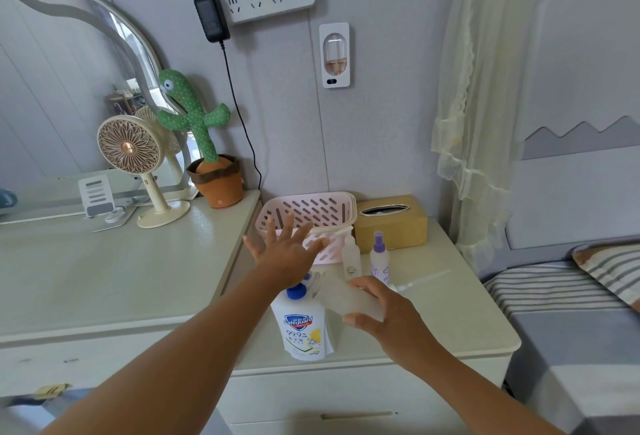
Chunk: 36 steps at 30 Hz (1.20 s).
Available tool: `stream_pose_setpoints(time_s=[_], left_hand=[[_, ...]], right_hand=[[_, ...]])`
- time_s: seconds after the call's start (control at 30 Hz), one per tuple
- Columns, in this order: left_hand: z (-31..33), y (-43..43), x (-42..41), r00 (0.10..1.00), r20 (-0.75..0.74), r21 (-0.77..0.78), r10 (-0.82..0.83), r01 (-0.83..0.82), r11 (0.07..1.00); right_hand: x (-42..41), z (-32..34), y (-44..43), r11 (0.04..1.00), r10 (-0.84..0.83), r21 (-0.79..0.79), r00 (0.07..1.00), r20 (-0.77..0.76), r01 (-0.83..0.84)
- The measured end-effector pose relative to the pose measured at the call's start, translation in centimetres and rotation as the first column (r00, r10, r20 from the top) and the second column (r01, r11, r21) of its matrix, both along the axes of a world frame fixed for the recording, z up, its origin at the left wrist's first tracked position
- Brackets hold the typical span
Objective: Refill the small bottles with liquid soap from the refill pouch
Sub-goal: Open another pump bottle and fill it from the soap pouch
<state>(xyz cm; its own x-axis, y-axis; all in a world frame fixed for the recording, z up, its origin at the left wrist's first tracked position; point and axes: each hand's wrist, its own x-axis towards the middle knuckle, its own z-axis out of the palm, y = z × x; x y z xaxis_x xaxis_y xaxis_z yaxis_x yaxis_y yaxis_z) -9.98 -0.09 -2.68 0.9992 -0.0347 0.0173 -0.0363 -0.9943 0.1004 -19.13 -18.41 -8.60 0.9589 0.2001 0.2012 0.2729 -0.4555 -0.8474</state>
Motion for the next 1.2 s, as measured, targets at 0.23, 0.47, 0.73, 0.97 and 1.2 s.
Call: stream_pose_setpoints(time_s=[0.23, 0.47, 0.73, 0.97, 1.2], left_hand=[[-1.2, 0.1, -0.1, 0.999, -0.025, -0.044, 0.022, -0.023, 0.999], [0.5, 0.1, 0.0, 1.000, -0.015, 0.018, 0.004, -0.004, 1.000], [-0.2, -0.3, -1.0, 0.999, -0.048, -0.021, -0.006, 0.005, 1.000], [0.1, 0.2, 0.2, 0.999, -0.040, -0.004, 0.020, -0.020, 1.000], [-0.4, 0.1, 0.0, 0.999, -0.029, -0.035, 0.015, -0.016, 0.999]], right_hand=[[-0.2, -1.1, 0.4, 1.000, -0.005, -0.005, 1.000, -0.031, 0.005], [-0.3, -0.3, 0.3, 1.000, -0.006, 0.013, 1.000, 0.009, 0.006], [-0.3, -1.2, 0.5, 1.000, -0.015, 0.003, 1.000, -0.018, 0.015], [-0.4, -0.9, 0.5, 1.000, -0.022, 0.005, 1.000, -0.018, 0.022], [-0.4, -1.1, 0.6, 0.999, -0.029, 0.014, 1.000, -0.012, 0.029]])
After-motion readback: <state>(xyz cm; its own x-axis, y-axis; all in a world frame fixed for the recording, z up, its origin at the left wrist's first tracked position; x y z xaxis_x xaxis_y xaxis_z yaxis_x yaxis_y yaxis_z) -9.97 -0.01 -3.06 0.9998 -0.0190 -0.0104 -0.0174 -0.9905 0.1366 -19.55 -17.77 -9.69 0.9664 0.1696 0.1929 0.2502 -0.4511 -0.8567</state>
